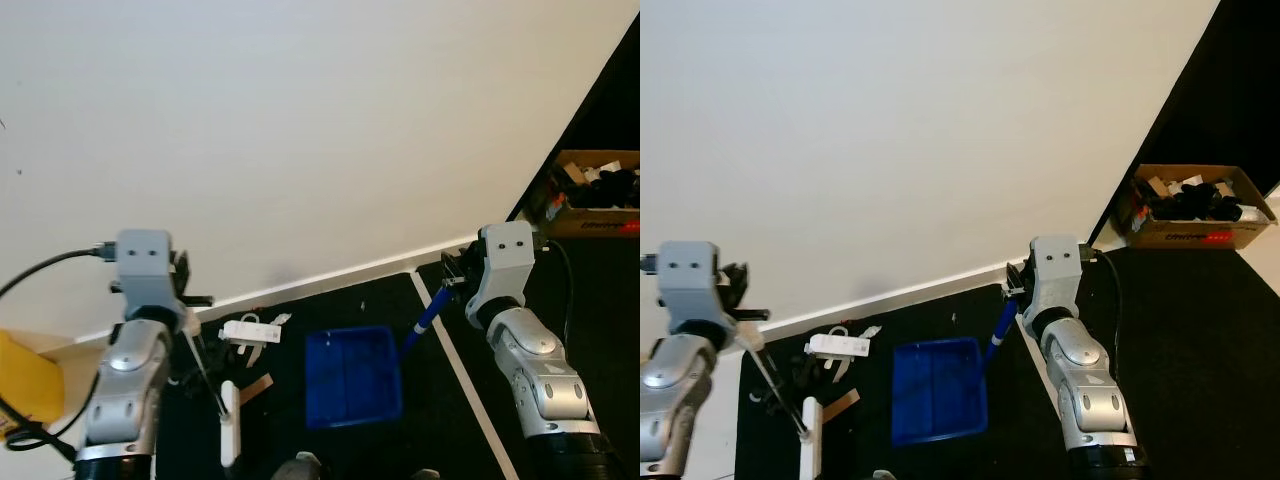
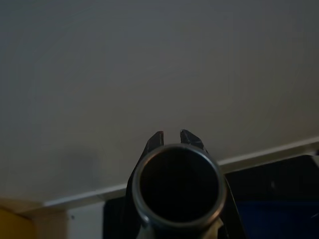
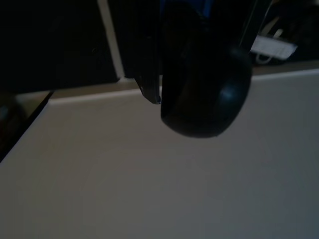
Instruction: Sweep floor
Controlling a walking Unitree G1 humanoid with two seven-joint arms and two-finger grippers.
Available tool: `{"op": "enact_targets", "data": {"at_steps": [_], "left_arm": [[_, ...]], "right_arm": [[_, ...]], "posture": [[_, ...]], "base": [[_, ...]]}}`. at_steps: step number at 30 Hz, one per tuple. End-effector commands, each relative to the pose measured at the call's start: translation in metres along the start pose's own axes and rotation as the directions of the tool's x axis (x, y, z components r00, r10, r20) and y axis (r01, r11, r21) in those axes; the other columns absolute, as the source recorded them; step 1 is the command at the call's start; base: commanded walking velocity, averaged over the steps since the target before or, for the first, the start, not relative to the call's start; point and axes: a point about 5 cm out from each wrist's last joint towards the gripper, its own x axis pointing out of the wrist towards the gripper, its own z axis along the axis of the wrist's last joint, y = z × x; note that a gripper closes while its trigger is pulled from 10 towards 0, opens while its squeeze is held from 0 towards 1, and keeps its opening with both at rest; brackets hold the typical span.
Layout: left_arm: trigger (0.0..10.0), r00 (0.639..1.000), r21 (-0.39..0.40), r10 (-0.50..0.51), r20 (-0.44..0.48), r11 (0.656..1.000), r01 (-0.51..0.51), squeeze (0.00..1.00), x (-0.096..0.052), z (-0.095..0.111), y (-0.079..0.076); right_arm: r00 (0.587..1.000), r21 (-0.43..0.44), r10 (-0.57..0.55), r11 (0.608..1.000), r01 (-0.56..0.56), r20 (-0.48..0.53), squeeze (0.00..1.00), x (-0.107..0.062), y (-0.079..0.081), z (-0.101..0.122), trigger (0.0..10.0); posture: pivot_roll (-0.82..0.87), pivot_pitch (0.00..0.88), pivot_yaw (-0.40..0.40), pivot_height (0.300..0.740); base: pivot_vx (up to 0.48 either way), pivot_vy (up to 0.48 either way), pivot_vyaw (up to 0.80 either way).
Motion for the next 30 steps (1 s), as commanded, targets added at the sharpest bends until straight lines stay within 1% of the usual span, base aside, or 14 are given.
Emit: {"op": "enact_targets", "data": {"at_steps": [1, 4, 7, 8, 9, 10, 13, 14, 16, 17, 20, 24, 30], "left_arm": [[10.0, 0.998, 0.040, 0.058, -0.001, 0.998, -0.058, 0.00, -0.001, 0.002, 0.020], [10.0, 0.995, 0.048, 0.102, -0.009, 0.994, -0.102, 0.00, 0.000, 0.000, 0.031], [10.0, 0.993, 0.055, 0.114, -0.003, 0.992, -0.114, 0.00, 0.001, 0.000, 0.034], [10.0, 0.992, 0.066, 0.128, 0.004, 0.990, -0.128, 0.00, 0.003, 0.001, 0.038], [10.0, 0.987, 0.071, 0.162, 0.007, 0.984, -0.162, 0.00, 0.007, 0.000, 0.046], [10.0, 0.984, 0.071, 0.180, 0.009, 0.981, -0.180, 0.00, 0.008, 0.000, 0.050], [10.0, 0.978, 0.070, 0.207, 0.011, 0.976, -0.208, 0.00, 0.010, -0.002, 0.055], [10.0, 0.972, 0.049, 0.234, 0.011, 0.971, -0.235, 0.00, 0.010, -0.004, 0.058], [10.0, 0.967, 0.014, 0.255, 0.014, 0.967, -0.255, 0.00, 0.011, -0.006, 0.061], [10.0, 0.967, 0.014, 0.255, 0.014, 0.967, -0.255, 0.00, 0.011, -0.006, 0.061], [10.0, 0.960, -0.035, 0.279, 0.005, 0.960, -0.279, 0.00, 0.012, -0.009, 0.060], [10.0, 0.965, -0.034, 0.259, 0.027, 0.965, -0.258, 0.00, 0.014, -0.009, 0.051], [10.0, 0.966, -0.054, 0.255, 0.032, 0.966, -0.253, 0.00, 0.015, -0.012, 0.049]], "right_arm": [[0.999, -0.032, -0.021, 0.999, 0.022, 0.027, 0.00, 0.001, -0.007, -0.002, 10.0], [1.000, -0.036, -0.007, 0.999, 0.006, -0.018, 0.00, 0.004, -0.005, -0.013, 10.0], [1.000, -0.034, -0.003, 0.999, 0.002, -0.024, 0.00, 0.006, -0.004, -0.016, 10.0], [0.999, -0.017, 0.000, 1.000, -0.001, -0.038, 0.00, 0.008, -0.003, -0.022, 10.0], [0.998, 0.015, -0.001, 1.000, 0.002, -0.056, 0.00, 0.013, -0.001, -0.032, 10.0], [0.998, 0.020, -0.001, 1.000, 0.002, -0.062, 0.00, 0.014, 0.000, -0.035, 10.0], [0.998, 0.025, -0.007, 1.000, 0.008, -0.059, 0.00, 0.016, 0.001, -0.037, 10.0], [0.999, 0.042, -0.017, 0.999, 0.019, -0.042, 0.00, 0.018, 0.001, -0.037, 10.0], [0.999, 0.056, -0.026, 0.998, 0.028, -0.024, 0.00, 0.020, 0.001, -0.036, 10.0], [0.999, 0.056, -0.026, 0.998, 0.028, -0.024, 0.00, 0.020, 0.001, -0.036, 10.0], [0.999, 0.068, -0.035, 0.997, 0.036, -0.009, 0.00, 0.023, 0.000, -0.034, 10.0], [1.000, 0.061, -0.029, 0.998, 0.029, -0.002, 0.00, 0.025, 0.001, -0.037, 10.0], [1.000, 0.070, -0.025, 0.997, 0.025, 0.007, 0.00, 0.028, 0.005, -0.039, 10.0]], "posture": [[0.13, 0.124, 0.032, 0.740], [0.12, 0.112, 0.026, 0.740], [0.12, 0.104, 0.021, 0.740], [0.12, 0.098, 0.016, 0.740], [0.13, 0.085, 0.007, 0.740], [0.13, 0.080, 0.005, 0.740], [0.13, 0.080, 0.005, 0.740], [0.12, 0.072, 0.005, 0.740], [0.12, 0.072, 0.005, 0.740], [0.12, 0.072, 0.005, 0.740], [0.12, 0.068, 0.006, 0.740], [0.12, 0.070, 0.009, 0.740], [0.13, 0.075, 0.020, 0.740]], "base": [[0.000, 0.000, 0.00], [0.000, 0.000, 0.00], [0.000, 0.000, 0.00], [0.000, 0.000, 0.00], [0.000, 0.000, 0.00], [0.000, 0.000, 0.00], [0.000, 0.000, 0.00], [0.000, 0.000, 0.00], [0.000, 0.000, 0.00], [0.000, 0.000, 0.00], [0.000, 0.000, 0.00], [0.000, 0.000, 0.00], [0.000, 0.000, 0.00]]}}
